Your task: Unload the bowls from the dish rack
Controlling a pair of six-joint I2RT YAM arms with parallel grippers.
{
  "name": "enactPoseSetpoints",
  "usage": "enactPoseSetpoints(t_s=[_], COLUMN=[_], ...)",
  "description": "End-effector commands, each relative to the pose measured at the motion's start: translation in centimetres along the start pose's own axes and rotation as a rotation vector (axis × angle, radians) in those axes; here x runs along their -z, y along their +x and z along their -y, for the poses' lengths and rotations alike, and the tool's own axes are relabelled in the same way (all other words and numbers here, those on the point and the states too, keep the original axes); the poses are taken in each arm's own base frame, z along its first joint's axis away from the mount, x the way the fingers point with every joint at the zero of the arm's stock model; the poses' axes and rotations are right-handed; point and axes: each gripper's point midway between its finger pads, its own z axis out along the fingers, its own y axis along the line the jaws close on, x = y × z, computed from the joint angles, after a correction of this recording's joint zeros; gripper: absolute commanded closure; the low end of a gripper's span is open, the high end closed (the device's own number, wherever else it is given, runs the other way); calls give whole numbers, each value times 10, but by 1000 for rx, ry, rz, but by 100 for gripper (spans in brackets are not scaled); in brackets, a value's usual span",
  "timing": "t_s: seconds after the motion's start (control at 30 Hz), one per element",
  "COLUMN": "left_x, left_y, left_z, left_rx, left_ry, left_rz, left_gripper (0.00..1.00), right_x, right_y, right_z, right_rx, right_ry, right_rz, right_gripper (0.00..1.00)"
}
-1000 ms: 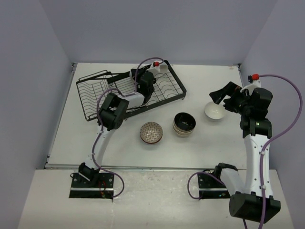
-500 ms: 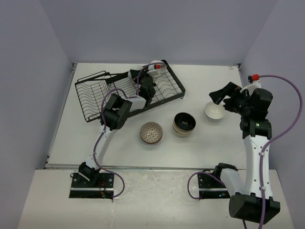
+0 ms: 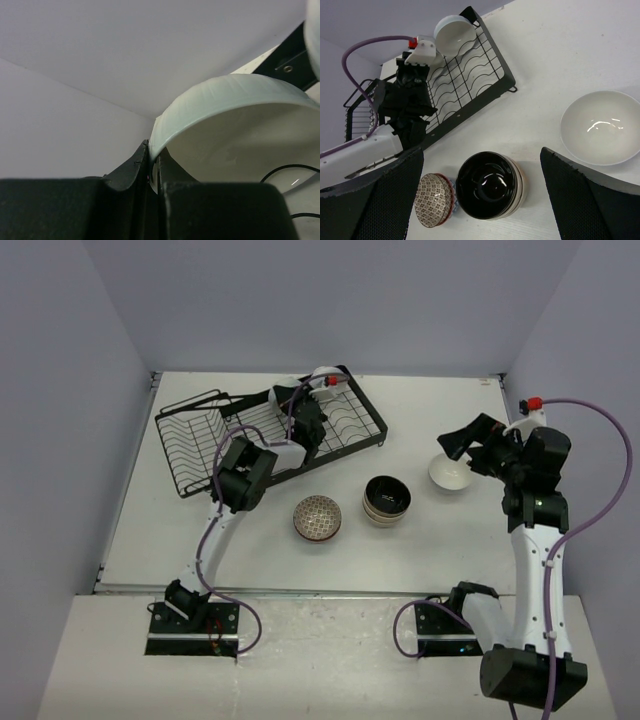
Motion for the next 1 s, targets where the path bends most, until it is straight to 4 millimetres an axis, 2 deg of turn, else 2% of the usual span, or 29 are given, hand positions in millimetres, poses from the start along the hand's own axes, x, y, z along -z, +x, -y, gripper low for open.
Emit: enactPoseSetpoints(t_s=[0.0,0.03,0.2,0.37,0.5,0.53,0.57,0.73,0.87,0.97], left_x=[-18,-19,-18,-18,-22,-21,-22,-18,-14,-10], left_y=[-37,-36,-25,-24,-23,-18,-20,-15,-23,-34], left_z=[-34,-30,-19,-19,-31,-33,-41,-55,-71,-78], left_rx=[117,165,113,132,133,103,133,162,223,187], left_ry=[59,89,174,220,151,124,78,-36,-113,-139], left_rz=[62,47,6,-16,-13,-32,-27,-79,-43,23], left_gripper=[100,100,100,100,100,100,100,100,100,100], right_x=[-1,-2,-4,-4,-4,-4,-4,-5,-5,-4], right_y=[-4,-4,-2,-1,-1,-1,-1,-1,0,0], right_z=[-6,-6,-6,-5,-6,-5,-5,-5,-5,-6], right_rx=[30,28,25,23,25,25,24,25,25,26], right_ry=[-41,-42,-50,-50,-51,-51,-51,-53,-54,-58], right_rz=[21,19,15,12,14,14,13,14,13,14], right_gripper=[1,1,1,1,1,1,1,1,1,1])
